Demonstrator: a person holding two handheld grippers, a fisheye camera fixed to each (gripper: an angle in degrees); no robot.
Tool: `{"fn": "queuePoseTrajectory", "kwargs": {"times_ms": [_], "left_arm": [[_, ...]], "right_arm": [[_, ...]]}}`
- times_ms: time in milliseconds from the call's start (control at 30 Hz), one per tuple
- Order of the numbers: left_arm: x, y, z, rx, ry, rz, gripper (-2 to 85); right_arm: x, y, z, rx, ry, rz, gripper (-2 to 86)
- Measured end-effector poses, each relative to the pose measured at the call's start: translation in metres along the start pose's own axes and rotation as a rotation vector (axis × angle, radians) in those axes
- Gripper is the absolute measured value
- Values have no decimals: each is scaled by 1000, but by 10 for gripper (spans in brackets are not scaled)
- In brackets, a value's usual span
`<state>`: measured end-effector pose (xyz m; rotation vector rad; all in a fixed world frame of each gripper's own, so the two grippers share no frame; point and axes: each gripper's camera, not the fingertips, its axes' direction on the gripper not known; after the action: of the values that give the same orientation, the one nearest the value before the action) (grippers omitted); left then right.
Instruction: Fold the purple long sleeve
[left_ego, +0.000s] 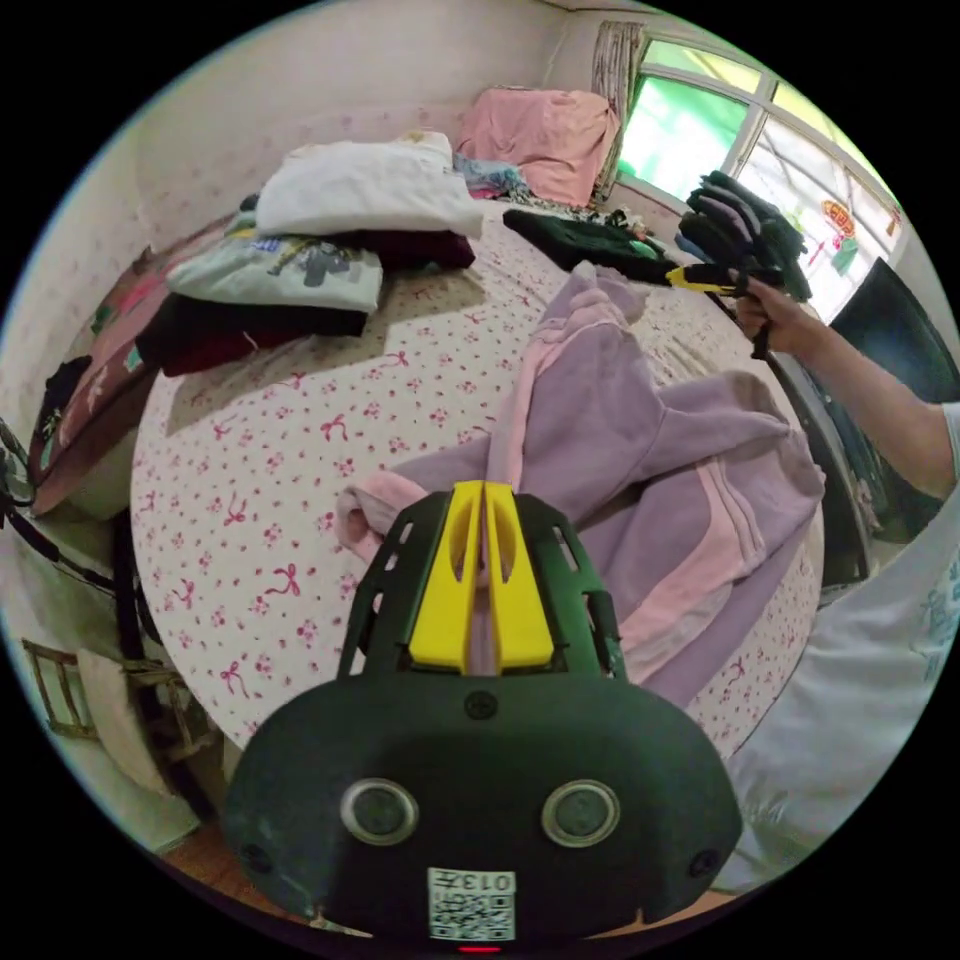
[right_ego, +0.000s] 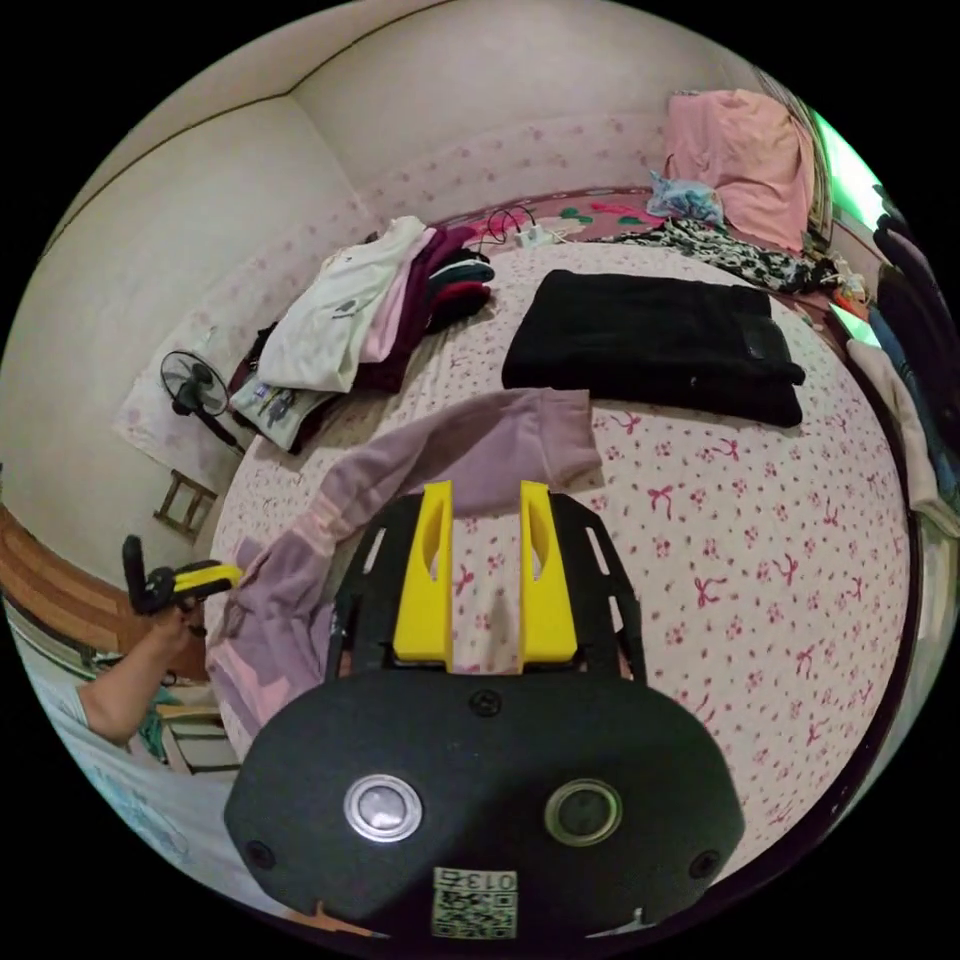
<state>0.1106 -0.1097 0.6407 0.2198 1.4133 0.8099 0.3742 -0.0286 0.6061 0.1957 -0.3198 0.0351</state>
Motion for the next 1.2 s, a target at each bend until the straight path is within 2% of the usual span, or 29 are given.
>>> {"fn": "queuePoseTrajectory", "kwargs": {"times_ms": [67, 133, 267, 367, 467, 567, 733, 900, 1033, 1100, 1200], "left_arm": [[4, -1, -23, 88, -27, 12, 35], [8, -5, -27, 95, -22, 27, 55], [21, -7, 6, -59, -19, 97, 61], [23, 3, 11, -34, -38, 64, 60], [29, 5, 11, -31, -76, 82, 60], [36, 8, 10, -29, -119, 109, 58], [25, 17, 5, 6, -68, 42, 35], [22, 20, -9, -24, -41, 45, 15], [21, 39, -43, 31, 5, 26, 5], [18, 54, -55, 30, 31, 22, 1], [13, 87, -68, -2, 14, -7, -2]], "right_arm": [[10, -23, 13, -27, 47, 20, 110], [19, -44, 26, -56, 89, 46, 117], [31, -76, 55, -148, 194, 82, 119], [26, -81, 83, -320, 229, 50, 85], [10, -79, 76, -301, 262, 15, 55], [-10, -72, 39, -150, 208, -3, 43], [-91, -51, -70, 190, 29, -349, 38], [-207, 15, -207, 487, -108, -851, 34], [-269, 87, -264, 571, -207, -1141, 34], [-300, 139, -277, 549, -260, -1272, 36], [-328, 196, -260, 454, -365, -1319, 38]]}}
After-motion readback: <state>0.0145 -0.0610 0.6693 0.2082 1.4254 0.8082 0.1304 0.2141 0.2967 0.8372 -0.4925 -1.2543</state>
